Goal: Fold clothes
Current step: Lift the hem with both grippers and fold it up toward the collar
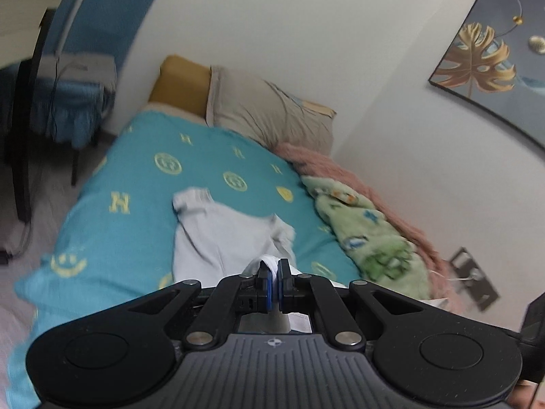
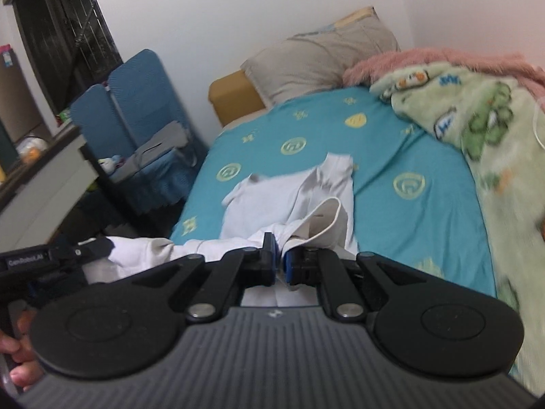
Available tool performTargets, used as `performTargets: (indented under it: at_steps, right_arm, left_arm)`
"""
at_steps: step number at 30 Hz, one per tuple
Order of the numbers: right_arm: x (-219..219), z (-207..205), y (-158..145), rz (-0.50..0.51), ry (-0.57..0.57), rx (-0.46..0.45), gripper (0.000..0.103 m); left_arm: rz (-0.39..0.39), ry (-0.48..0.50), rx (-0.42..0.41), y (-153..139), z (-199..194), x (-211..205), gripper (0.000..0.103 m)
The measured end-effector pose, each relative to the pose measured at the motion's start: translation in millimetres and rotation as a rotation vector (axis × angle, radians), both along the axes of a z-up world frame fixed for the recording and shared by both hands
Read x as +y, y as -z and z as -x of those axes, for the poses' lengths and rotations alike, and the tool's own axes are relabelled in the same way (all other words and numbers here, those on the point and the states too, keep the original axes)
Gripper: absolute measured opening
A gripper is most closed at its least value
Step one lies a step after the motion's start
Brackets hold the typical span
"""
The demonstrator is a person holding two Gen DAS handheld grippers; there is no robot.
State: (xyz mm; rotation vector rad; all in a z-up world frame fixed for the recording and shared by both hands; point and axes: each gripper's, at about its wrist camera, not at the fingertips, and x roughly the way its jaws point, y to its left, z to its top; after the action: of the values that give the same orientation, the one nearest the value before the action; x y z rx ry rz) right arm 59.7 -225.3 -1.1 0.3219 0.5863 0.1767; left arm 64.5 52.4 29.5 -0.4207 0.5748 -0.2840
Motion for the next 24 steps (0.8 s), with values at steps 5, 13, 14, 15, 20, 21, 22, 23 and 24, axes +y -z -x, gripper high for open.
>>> performTargets:
  at_steps: [5,13,14,15,20,21,22,23,24]
  right_arm:
    - [10.7,-57.2,35.8,0.06,-0.002,-0.025,0.009]
    - [20.9,-119.4,112.4,0.138,-0.035,0.065,0.01]
    - [21.0,-124.1,119.1,0.141,-0.034,0.081,0.01]
    - [20.4,-128.1,125.0,0.141,-0.032,0.092,0.01]
    - [18.9,-136.0,142.9,0.124,-0.026,0.143,0.011]
    - [19.0,-135.9,142.7,0.123,-0.025,0.146,0.012]
    - [19.1,-135.6,142.3,0.123,-0.024,0.148,0.012]
    - [19.3,-134.2,139.4,0.125,-0.021,0.15,0.014]
    - [18.8,-132.0,135.6,0.124,-0.02,0.146,0.021]
  left_arm:
    - [-0.087,-0.044,-0.024,33.0,-62.6,-11.6,0.003]
    - [-0.191,-0.025,0.076,121.0,-132.8,-20.3,0.004]
    - [-0.208,-0.02,0.09,129.4,-138.5,-22.2,0.004]
    - [-0.225,-0.015,0.103,137.8,-144.2,-24.1,0.004]
    - [-0.25,-0.009,0.152,154.9,-154.3,-26.1,0.007]
    - [-0.255,-0.009,0.153,154.3,-152.8,-26.4,0.009]
    - [-0.261,-0.008,0.154,153.2,-151.0,-26.8,0.012]
    - [-0.263,-0.006,0.151,150.9,-148.2,-27.3,0.02]
    - [-0.263,-0.005,0.146,148.4,-145.0,-27.6,0.034]
